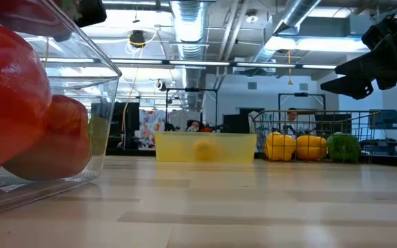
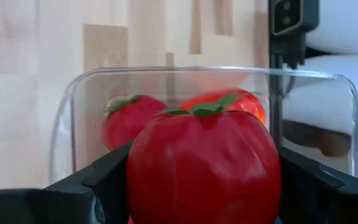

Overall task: Sort produce into baskets
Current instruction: Put the red tomato into the transparent bin, then return to Home Position

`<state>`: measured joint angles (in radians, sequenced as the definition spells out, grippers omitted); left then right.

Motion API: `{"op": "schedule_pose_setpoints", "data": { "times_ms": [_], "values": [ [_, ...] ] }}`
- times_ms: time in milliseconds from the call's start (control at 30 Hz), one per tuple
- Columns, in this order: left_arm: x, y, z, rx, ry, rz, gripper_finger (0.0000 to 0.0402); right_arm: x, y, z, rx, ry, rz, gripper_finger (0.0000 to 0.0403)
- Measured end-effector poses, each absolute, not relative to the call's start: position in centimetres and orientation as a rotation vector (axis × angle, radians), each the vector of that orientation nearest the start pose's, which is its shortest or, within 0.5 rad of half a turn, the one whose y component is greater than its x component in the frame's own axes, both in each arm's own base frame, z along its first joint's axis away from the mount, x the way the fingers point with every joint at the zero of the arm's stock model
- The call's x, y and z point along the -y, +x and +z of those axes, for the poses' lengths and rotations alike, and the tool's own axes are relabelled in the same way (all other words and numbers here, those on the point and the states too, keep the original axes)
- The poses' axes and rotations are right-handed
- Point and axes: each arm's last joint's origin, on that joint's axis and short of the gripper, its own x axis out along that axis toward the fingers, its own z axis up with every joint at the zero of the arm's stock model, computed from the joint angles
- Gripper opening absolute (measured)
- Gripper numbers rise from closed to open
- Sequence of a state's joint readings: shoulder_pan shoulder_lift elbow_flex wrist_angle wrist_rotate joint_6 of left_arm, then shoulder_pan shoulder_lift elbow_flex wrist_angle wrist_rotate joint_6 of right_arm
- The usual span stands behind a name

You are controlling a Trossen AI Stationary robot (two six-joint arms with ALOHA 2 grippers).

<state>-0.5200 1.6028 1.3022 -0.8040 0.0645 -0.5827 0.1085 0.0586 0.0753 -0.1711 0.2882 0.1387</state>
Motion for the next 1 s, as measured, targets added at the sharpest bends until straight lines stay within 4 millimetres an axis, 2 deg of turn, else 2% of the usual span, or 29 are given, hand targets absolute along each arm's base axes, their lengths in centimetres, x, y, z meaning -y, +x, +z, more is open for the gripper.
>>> {"op": "schedule_pose_setpoints", "data": {
  "times_ms": [400,733,867,1000],
  "values": [
    [16.3,28.0,26.5,-1.198,-0.304,-0.140,0.0315,-0.2,9.5,16.8,-0.139,0.110,-0.190,0.0397],
    [16.2,27.9,26.5,-1.220,-0.311,-0.142,0.0382,-0.2,9.5,16.8,-0.140,0.110,-0.190,0.0397],
    [15.7,28.1,26.5,-1.242,-0.341,-0.179,0.0388,-0.2,9.5,16.8,-0.140,0.109,-0.190,0.0397],
    [14.8,27.4,28.1,-1.165,-0.288,-0.149,0.0387,-0.2,9.5,16.8,-0.141,0.108,-0.190,0.0397]
  ]
}}
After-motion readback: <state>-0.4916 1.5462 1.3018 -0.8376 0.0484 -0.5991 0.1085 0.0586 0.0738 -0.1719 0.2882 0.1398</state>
